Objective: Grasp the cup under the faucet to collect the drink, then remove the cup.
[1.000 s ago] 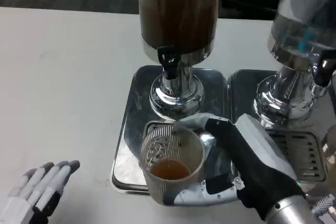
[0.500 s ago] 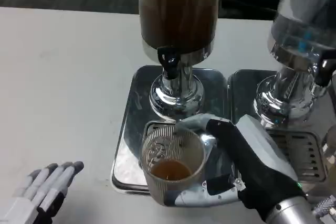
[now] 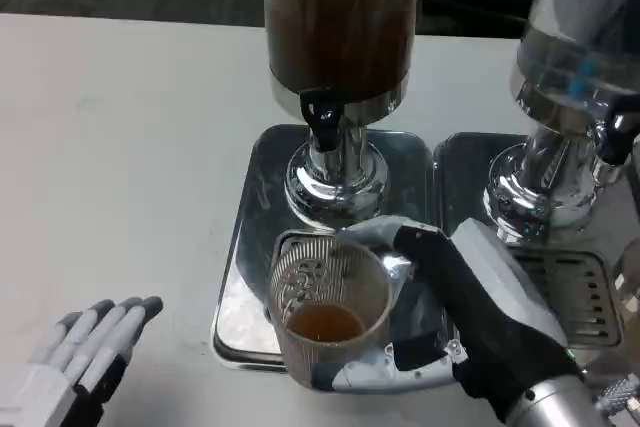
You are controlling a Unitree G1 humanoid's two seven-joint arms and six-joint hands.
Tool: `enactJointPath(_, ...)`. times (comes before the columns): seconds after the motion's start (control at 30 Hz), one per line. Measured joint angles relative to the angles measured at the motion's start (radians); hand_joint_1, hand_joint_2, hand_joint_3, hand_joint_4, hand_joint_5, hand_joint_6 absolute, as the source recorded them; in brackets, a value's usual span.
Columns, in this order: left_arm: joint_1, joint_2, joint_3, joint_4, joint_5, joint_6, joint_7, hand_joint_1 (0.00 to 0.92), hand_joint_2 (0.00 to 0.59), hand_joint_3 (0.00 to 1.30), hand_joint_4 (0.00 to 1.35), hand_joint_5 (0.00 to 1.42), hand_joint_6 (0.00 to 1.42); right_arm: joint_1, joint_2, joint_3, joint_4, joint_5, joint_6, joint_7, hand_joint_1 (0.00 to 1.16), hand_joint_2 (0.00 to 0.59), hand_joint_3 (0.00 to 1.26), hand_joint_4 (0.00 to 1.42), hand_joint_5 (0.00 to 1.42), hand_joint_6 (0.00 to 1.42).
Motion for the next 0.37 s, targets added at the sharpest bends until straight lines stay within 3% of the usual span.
enactJointPath(0.37,-0.004,0.0,-0.005,0.0,-0.008,0.009,0.0,0.0,0.11,0.0,0.0,0.0,0.0,0.0,0.002,-0.001,0.0,0.0,0.0,-0.007,0.95,0.119,0.89,0.97,1.04,1.28)
